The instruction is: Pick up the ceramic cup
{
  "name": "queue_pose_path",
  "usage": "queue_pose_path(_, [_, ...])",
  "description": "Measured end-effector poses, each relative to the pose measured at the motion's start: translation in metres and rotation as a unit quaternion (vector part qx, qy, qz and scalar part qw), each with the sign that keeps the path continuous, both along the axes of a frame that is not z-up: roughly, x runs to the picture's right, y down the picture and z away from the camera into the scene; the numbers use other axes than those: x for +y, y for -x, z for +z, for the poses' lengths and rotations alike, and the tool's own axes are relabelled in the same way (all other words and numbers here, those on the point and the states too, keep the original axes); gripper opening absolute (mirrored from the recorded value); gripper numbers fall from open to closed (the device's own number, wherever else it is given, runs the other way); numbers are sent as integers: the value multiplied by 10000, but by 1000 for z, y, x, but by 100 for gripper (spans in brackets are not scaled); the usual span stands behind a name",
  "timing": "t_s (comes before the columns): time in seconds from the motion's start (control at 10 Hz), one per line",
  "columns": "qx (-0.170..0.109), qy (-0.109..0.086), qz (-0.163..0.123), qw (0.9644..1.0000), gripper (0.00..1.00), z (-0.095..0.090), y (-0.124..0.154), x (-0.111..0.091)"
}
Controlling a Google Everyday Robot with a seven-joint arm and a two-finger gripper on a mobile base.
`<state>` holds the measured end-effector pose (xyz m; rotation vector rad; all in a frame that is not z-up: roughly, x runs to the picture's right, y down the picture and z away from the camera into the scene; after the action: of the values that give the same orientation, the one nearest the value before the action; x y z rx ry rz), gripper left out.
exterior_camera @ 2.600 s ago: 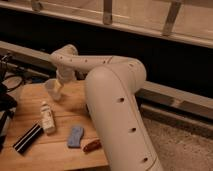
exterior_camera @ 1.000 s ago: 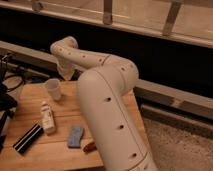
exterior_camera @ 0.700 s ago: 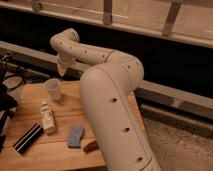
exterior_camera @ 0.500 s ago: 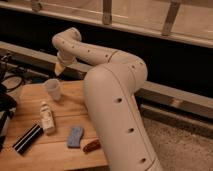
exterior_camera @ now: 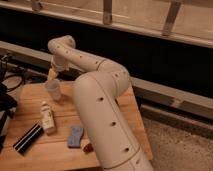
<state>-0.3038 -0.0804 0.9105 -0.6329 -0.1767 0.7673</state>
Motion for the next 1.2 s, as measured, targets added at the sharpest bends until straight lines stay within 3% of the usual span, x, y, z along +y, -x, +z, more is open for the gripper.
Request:
queue_pose_path(0.2, [76, -46, 40, 10000, 80, 11, 2, 9])
queue_pose_path(0.5, [106, -17, 7, 9999, 78, 8, 1, 9])
queue_pose_path(0.8, [128, -10, -41, 9999, 49, 21, 5, 25])
queue_pose_path(1.2, [164, 52, -140, 9998, 11, 19, 7, 32])
